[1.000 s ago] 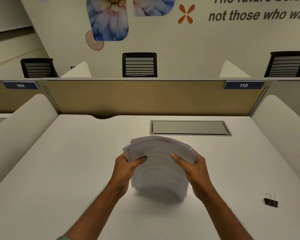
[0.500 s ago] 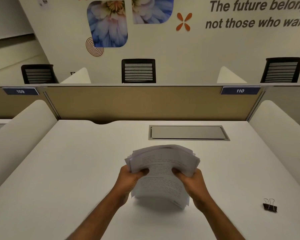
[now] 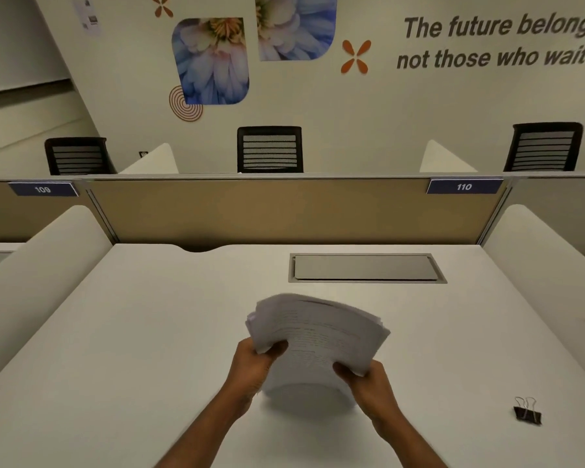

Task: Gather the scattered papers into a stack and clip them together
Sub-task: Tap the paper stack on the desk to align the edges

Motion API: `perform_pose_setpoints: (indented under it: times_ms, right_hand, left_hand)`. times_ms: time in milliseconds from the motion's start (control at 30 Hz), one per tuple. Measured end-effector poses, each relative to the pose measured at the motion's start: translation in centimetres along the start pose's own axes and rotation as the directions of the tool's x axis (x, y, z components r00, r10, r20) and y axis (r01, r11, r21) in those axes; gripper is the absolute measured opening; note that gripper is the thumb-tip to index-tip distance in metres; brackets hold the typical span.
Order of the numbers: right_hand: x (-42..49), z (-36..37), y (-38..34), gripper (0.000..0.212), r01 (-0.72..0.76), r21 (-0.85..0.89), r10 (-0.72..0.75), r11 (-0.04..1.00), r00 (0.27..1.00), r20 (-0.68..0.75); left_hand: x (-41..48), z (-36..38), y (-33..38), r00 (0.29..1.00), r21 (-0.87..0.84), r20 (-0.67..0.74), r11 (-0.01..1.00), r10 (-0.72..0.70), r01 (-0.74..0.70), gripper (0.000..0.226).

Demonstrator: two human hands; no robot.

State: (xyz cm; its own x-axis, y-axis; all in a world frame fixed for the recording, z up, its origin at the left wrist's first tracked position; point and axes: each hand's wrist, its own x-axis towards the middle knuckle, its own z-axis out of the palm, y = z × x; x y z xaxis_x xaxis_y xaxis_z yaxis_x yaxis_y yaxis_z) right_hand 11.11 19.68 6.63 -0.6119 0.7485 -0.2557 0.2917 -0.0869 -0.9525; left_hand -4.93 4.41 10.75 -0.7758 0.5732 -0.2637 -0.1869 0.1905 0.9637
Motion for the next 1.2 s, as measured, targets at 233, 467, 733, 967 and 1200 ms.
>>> perform_pose_setpoints:
  times_ms: [233,467,733,967,1200]
  right_hand:
    - [0.4,-3.4,-2.5,0.011,0.023,0.066,-0.032,0.998,0.992,0.125]
    - [-1.7,-0.7,-2.5,0.038,-0.223,0.722,0.111,0.655,0.974,0.199]
    - [-1.4,-1.0,-3.7,0.025,0.001,0.415,-0.036,0.910,0.996,0.077]
    - [0.4,-1.1,-2.9,0.023,0.090,0.261,-0.110,0.961,0.992,0.062]
    - [0.7,0.1,0.1,0.021,0.017,0.252,-0.025,0.968,0.999,0.027]
  left_hand:
    - [0.6,-2.4,3.2,0.998,-0.342,-0.043,0.940,-0.036,0.019,0.025]
    - [-0.6,-1.0,0.9,0.980,-0.741,0.131,0.642,-0.147,0.196,0.043]
    - [0.2,-4.9,0.2,0.983,-0.652,-0.130,0.758,-0.130,0.015,0.044]
    - [2.3,-9.7,1.7,0.995,0.021,-0.100,1.000,0.005,-0.003,0.031]
    - [2.2,-8.1,-1.7,0.983,-0.023,-0.178,0.998,-0.054,0.051,0.028]
